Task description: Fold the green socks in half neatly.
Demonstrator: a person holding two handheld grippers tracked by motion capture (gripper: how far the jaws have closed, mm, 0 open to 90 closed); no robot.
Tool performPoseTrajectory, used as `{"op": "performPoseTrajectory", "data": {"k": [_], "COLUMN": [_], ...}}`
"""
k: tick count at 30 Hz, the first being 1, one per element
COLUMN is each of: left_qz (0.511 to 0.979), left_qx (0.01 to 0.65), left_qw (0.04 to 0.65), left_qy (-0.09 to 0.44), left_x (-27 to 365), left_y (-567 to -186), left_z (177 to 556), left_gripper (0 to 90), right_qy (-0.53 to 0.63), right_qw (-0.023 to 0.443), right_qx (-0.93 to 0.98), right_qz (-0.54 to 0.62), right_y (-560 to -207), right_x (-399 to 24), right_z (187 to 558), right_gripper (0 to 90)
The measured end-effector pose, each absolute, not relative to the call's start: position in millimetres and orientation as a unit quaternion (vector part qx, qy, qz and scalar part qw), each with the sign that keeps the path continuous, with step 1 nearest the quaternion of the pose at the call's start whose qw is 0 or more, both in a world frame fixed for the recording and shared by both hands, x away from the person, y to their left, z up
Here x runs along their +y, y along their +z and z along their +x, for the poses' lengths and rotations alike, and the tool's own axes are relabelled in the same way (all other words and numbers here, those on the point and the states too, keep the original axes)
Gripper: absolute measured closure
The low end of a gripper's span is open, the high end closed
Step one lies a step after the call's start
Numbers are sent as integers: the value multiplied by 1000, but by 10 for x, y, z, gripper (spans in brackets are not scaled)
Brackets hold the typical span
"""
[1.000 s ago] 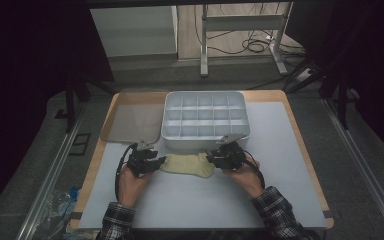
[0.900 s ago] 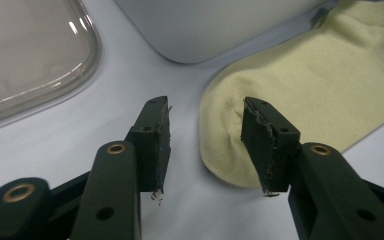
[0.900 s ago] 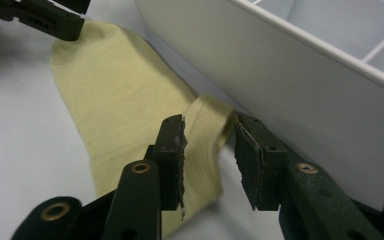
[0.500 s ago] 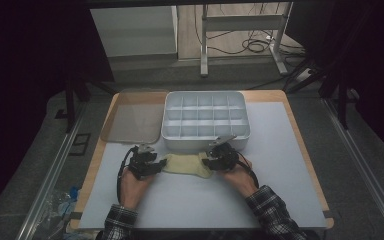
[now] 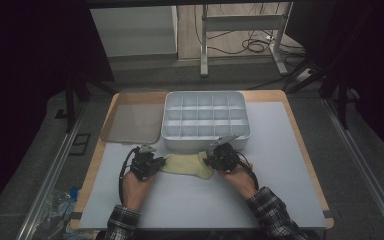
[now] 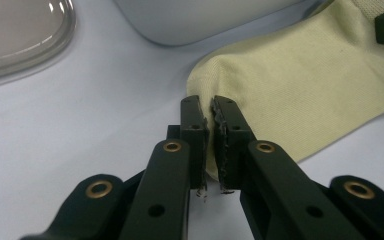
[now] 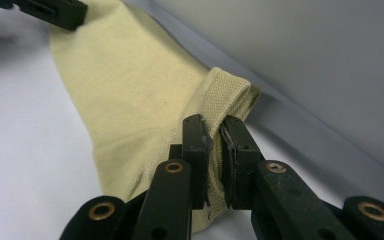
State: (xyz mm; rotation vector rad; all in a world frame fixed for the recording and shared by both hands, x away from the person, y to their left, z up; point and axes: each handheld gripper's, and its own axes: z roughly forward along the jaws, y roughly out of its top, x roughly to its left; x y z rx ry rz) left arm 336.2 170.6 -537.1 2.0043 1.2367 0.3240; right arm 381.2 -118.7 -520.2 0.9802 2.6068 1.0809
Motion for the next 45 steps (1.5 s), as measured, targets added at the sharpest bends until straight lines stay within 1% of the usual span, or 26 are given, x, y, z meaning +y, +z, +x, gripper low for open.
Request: {"op": "performPoseTrajectory", "data": {"k": [6, 11, 12, 19, 26, 29, 30, 31, 33, 35, 37, 38, 40, 43, 44, 45], "left_qz": [787, 793, 798, 809, 824, 834, 834, 837, 837, 835, 833, 834, 831, 828, 828, 826], "left_qx": [466, 454, 447, 429, 415, 412, 412, 411, 410, 412, 416, 416, 418, 420, 420, 421], "left_qw": [385, 390, 389, 390, 375, 354, 354, 346, 348, 350, 350, 348, 356, 361, 361, 364], "left_qy": [124, 114, 111, 96, 95, 96, 96, 99, 97, 98, 100, 99, 92, 88, 88, 84], "left_x": [1714, 1689, 1667, 1562, 1409, 1301, 1301, 1271, 1275, 1292, 1306, 1309, 1311, 1295, 1295, 1286], "left_y": [-5208, -5125, -5107, -5067, -5110, -5239, -5239, -5296, -5315, -5312, -5317, -5327, -5352, -5359, -5359, -5363], "left_z": [3265, 3168, 3121, 2935, 2814, 2801, 2801, 2810, 2816, 2817, 2818, 2820, 2823, 2813, 2813, 2811], "left_gripper": [841, 836, 834, 832, 830, 830, 829, 824, 798, 766, 712, 705, 715, 767, 781, 804], "right_qy": [372, 376, 376, 382, 378, 362, 362, 356, 357, 356, 357, 358, 360, 365, 365, 365], "right_qw": [69, 61, 57, 50, 50, 51, 51, 50, 52, 59, 71, 76, 88, 93, 93, 93], "right_qx": [870, 871, 872, 871, 872, 875, 875, 877, 877, 879, 879, 879, 878, 878, 879, 881], "right_qz": [315, 311, 309, 305, 308, 316, 316, 318, 316, 311, 307, 305, 302, 295, 293, 287], "right_y": [-5027, -4955, -4921, -4868, -4944, -5123, -5123, -5194, -5207, -5171, -5116, -5085, -5026, -4958, -4950, -4944], "right_x": [-1254, -1319, -1356, -1517, -1644, -1699, -1699, -1720, -1740, -1754, -1768, -1778, -1790, -1770, -1754, -1719], "right_z": [3701, 3609, 3531, 3284, 3146, 3118, 3118, 3116, 3112, 3110, 3113, 3121, 3140, 3168, 3173, 3178], "right_gripper": [818, 818, 818, 817, 813, 808, 808, 799, 782, 754, 719, 708, 698, 706, 717, 749]}}
